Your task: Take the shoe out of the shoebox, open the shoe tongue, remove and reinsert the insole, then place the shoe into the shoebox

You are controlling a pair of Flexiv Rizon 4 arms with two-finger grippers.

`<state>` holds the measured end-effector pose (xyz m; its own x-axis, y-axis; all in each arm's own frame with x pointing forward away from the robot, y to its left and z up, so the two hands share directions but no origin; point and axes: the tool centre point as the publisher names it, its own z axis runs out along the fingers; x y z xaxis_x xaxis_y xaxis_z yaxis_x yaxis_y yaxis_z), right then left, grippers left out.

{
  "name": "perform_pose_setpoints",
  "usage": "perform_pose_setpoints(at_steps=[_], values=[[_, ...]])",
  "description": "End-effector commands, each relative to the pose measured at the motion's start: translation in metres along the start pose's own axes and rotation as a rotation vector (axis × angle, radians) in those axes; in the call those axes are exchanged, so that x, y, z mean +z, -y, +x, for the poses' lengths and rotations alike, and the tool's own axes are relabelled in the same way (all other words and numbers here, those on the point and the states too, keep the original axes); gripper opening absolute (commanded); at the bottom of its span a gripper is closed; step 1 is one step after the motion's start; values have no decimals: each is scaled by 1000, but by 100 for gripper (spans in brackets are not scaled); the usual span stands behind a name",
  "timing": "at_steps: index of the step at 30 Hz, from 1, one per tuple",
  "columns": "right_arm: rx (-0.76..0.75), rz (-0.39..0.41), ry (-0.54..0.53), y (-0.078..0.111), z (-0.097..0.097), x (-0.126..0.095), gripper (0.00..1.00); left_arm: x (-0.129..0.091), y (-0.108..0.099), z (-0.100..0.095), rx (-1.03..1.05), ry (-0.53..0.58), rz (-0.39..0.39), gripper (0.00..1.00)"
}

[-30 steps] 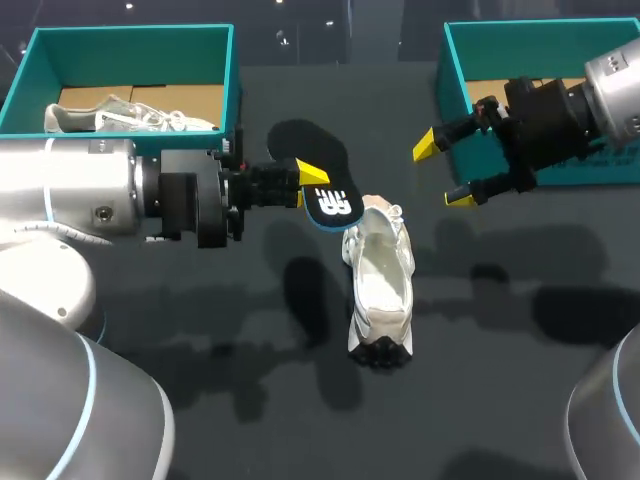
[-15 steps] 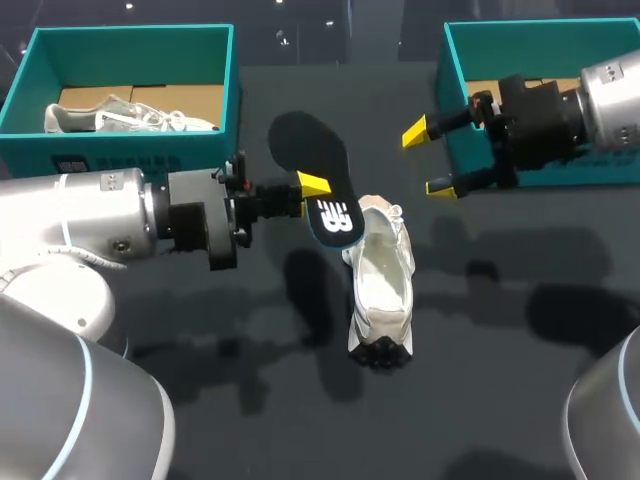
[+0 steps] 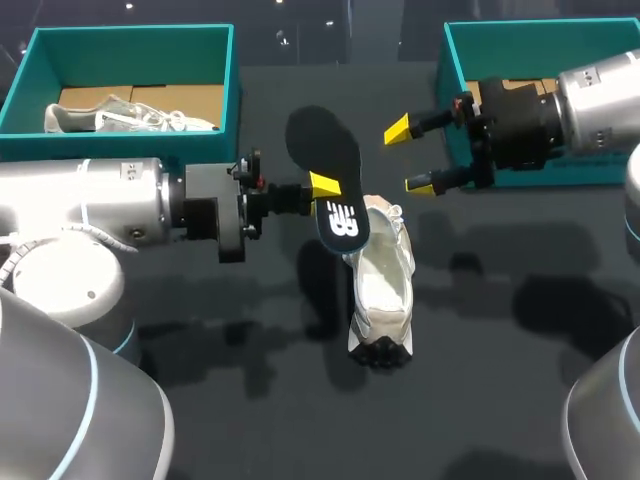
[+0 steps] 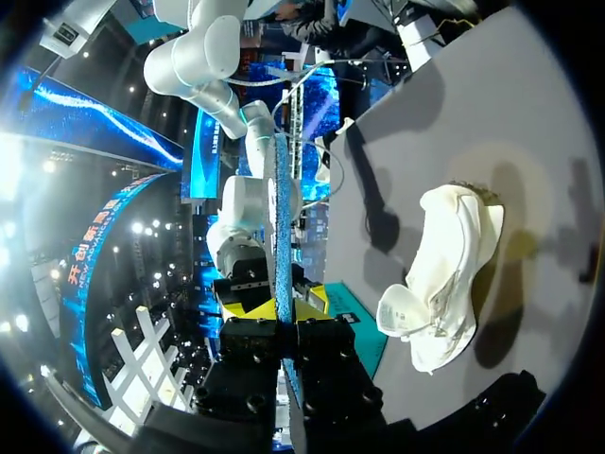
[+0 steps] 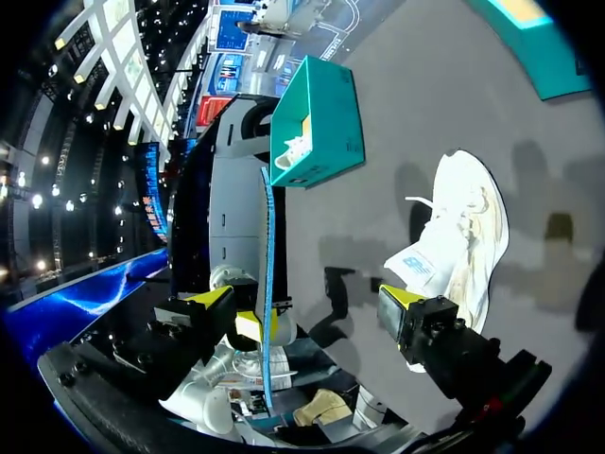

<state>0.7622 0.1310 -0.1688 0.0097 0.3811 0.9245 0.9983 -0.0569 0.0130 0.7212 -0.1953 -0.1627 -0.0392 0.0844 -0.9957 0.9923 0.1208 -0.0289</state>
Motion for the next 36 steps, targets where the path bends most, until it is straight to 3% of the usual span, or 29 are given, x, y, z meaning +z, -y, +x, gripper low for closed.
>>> perform_pose_setpoints(at_steps=[1,7,10,11,17,21,36], values=[[1,1,-13,-3,1,10,100,10,-9,2,6,-7,9,0],[-18,14,-39,0,5,19,92,21,-17,7,6,-20,17,0],[-20,17,-62,2,7,21,70,25,-20,8,24,-23,15,0],[-20,17,-74,2,7,21,67,26,-21,7,38,-23,15,0],[5,22,-116,5,9,27,60,35,-25,8,60,-23,17,0],[16,25,-134,5,11,29,50,39,-27,9,67,-22,21,0],[32,29,-162,9,12,29,49,50,-24,8,82,-16,38,0]])
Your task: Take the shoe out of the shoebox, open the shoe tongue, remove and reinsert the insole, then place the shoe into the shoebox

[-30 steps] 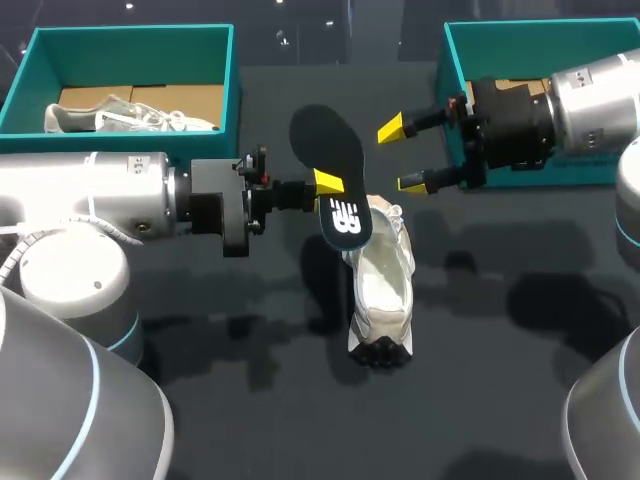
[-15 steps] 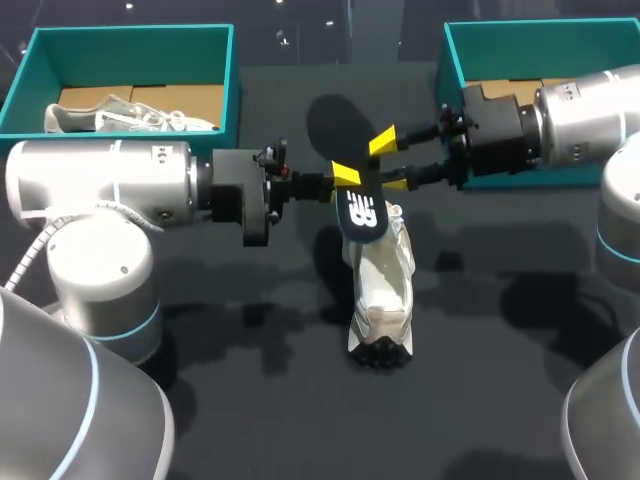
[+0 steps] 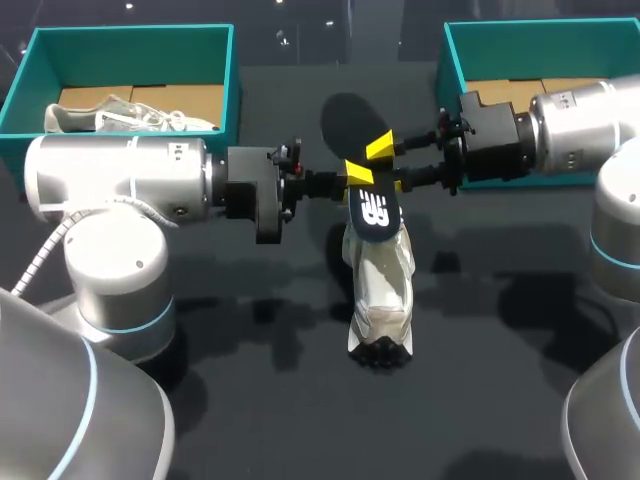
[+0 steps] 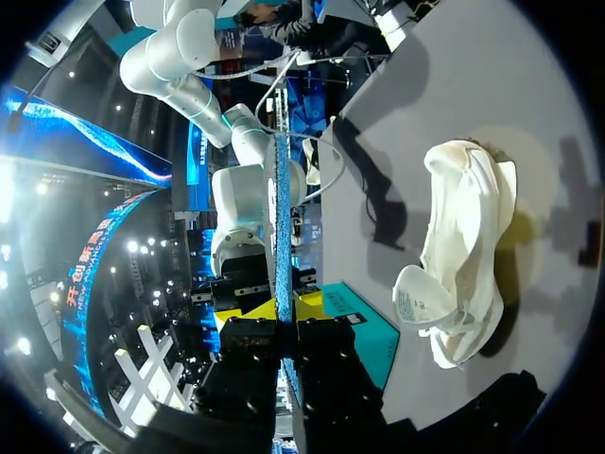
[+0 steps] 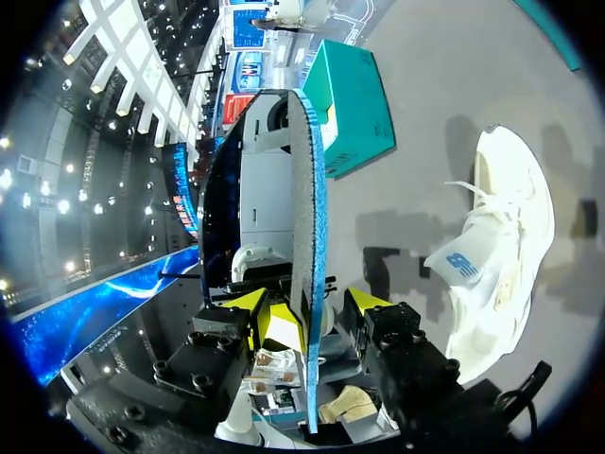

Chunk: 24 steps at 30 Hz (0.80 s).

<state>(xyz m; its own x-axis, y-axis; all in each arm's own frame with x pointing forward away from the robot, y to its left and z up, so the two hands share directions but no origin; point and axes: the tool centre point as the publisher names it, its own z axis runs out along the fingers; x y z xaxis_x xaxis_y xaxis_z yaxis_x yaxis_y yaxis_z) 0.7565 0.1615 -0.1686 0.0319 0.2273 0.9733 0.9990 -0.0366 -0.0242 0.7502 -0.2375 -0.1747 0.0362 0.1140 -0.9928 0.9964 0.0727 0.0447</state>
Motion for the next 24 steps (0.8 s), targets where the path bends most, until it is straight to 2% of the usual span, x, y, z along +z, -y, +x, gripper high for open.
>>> perform_pose_setpoints(at_steps=[1,19,22,24], values=[[4,-1,-3,2,0,1,48,4,0,1,9,7,-3,0],[11,5,-39,-2,1,17,37,7,1,0,18,16,-20,0],[11,3,-43,-2,0,17,34,7,1,0,18,17,-22,0],[11,0,-46,-3,-1,17,28,7,1,0,18,16,-23,0]])
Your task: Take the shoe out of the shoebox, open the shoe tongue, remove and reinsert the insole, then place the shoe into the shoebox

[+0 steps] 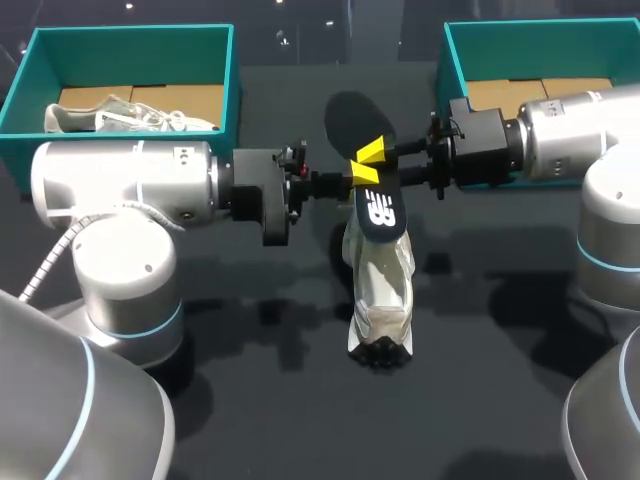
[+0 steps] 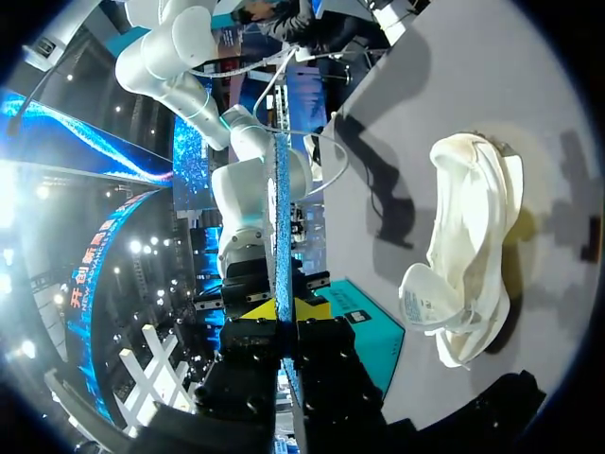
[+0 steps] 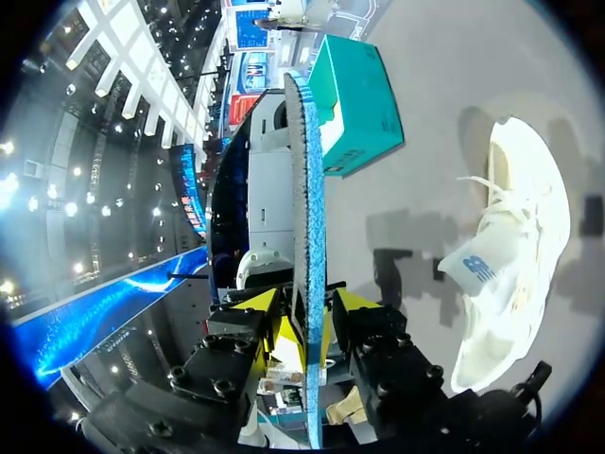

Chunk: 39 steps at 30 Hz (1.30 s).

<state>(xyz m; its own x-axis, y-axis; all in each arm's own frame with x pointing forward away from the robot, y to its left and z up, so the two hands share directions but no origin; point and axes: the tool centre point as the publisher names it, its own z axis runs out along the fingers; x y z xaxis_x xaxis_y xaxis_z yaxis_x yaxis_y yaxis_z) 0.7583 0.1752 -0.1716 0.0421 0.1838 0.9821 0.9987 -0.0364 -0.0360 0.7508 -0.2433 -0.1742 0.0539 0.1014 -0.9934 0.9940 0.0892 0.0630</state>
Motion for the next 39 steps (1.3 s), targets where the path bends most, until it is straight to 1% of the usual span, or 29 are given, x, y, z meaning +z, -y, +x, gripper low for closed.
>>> perform_pose_setpoints(at_steps=[1,2,12,13,14,15,16,18,22,26,29,36,39], values=[[-1,-4,-4,-2,-2,2,16,1,1,1,1,2,-5,0],[-1,-7,-5,-2,-2,2,1,1,2,2,0,1,-5,0],[-4,-14,-13,-2,-5,-1,0,1,5,3,-8,-5,-14,0],[-5,-14,-14,-2,-5,-1,0,0,5,4,-12,-7,-19,2],[-6,-13,-15,-2,-5,-1,0,-1,5,4,-20,-9,-24,35],[-6,-12,-16,-2,-6,-2,0,-4,5,3,-26,-9,-29,92],[-6,-11,-16,-2,-6,-2,0,-8,4,2,-35,-10,-35,100],[-5,-11,-15,-2,-9,-3,0,-17,3,0,-58,-12,-42,100],[-6,-12,-11,-1,-14,-7,0,-39,-2,-1,-78,-53,-48,100],[-5,-12,-12,0,-20,-10,0,-61,-12,-3,-99,-120,-46,100],[-5,-10,-18,0,-23,-10,0,-78,-22,-5,-32,-197,-52,100],[-27,6,-38,-1,-34,-5,0,-78,-22,-5,-32,-197,-52,100],[-27,6,-38,-1,-34,-5,0,-78,-22,-5,-32,-197,-52,100]])
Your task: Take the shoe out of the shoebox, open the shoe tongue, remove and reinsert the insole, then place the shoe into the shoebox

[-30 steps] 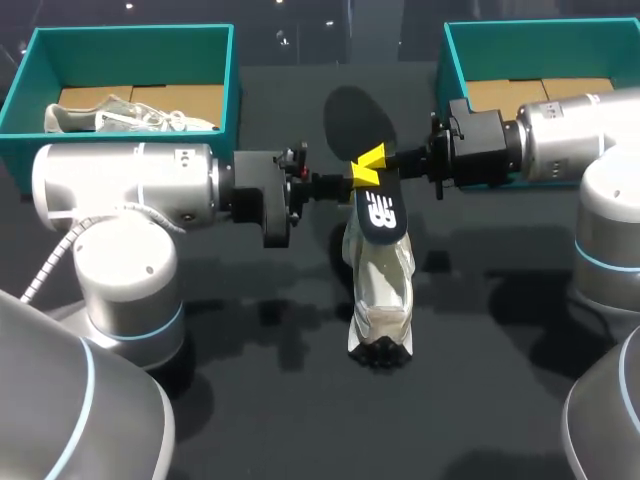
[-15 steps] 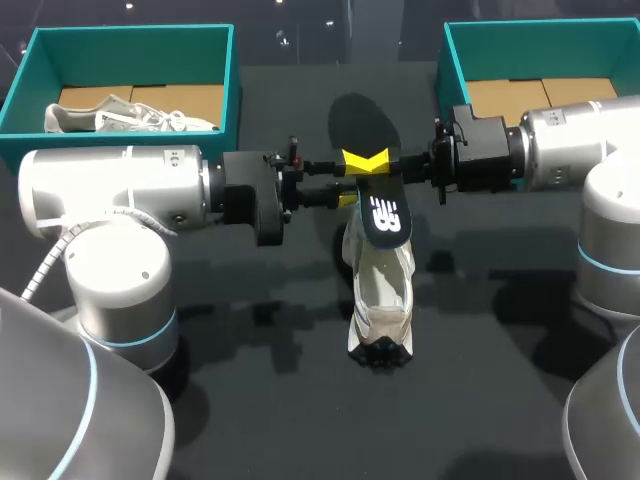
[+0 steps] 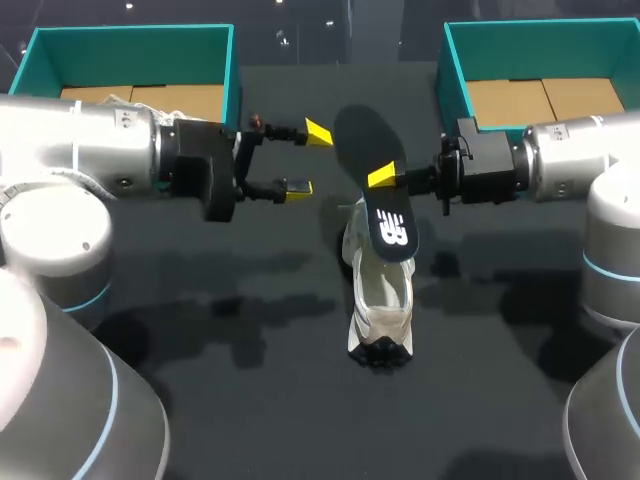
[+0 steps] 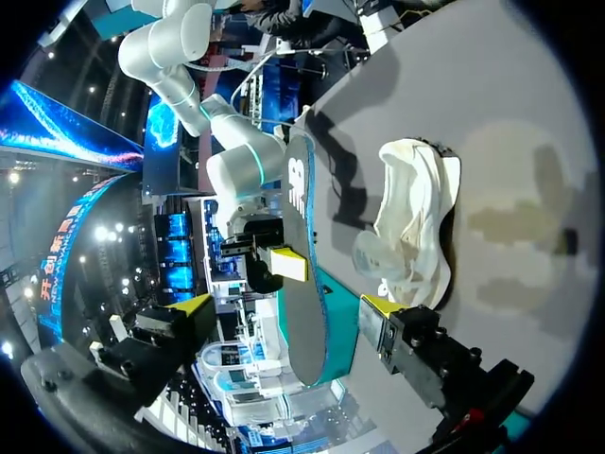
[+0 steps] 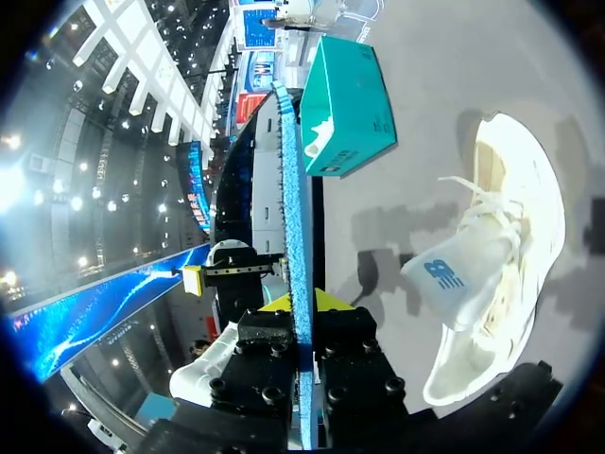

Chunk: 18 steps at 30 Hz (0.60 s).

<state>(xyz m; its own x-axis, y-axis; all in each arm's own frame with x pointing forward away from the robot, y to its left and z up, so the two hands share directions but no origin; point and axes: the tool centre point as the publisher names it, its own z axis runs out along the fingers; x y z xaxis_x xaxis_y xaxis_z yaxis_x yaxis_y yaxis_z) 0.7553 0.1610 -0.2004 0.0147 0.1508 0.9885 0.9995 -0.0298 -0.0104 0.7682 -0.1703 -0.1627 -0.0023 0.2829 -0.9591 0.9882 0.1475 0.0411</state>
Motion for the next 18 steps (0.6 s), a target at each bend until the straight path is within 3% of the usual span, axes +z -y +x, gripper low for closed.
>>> perform_pose_setpoints(at_steps=[1,6,8,11,18], values=[[0,4,-3,-3,-3,4,0,-7,2,-1,1,-6,1,100],[0,4,-3,-3,-3,4,0,-7,2,-1,1,-6,1,100],[0,4,-3,-3,-3,4,0,-8,-7,-12,27,-3,15,100],[0,4,-3,-3,-3,4,0,-7,-23,-24,36,-82,50,100],[0,4,-3,-3,-3,4,0,-1,-39,-49,34,-329,121,100]])
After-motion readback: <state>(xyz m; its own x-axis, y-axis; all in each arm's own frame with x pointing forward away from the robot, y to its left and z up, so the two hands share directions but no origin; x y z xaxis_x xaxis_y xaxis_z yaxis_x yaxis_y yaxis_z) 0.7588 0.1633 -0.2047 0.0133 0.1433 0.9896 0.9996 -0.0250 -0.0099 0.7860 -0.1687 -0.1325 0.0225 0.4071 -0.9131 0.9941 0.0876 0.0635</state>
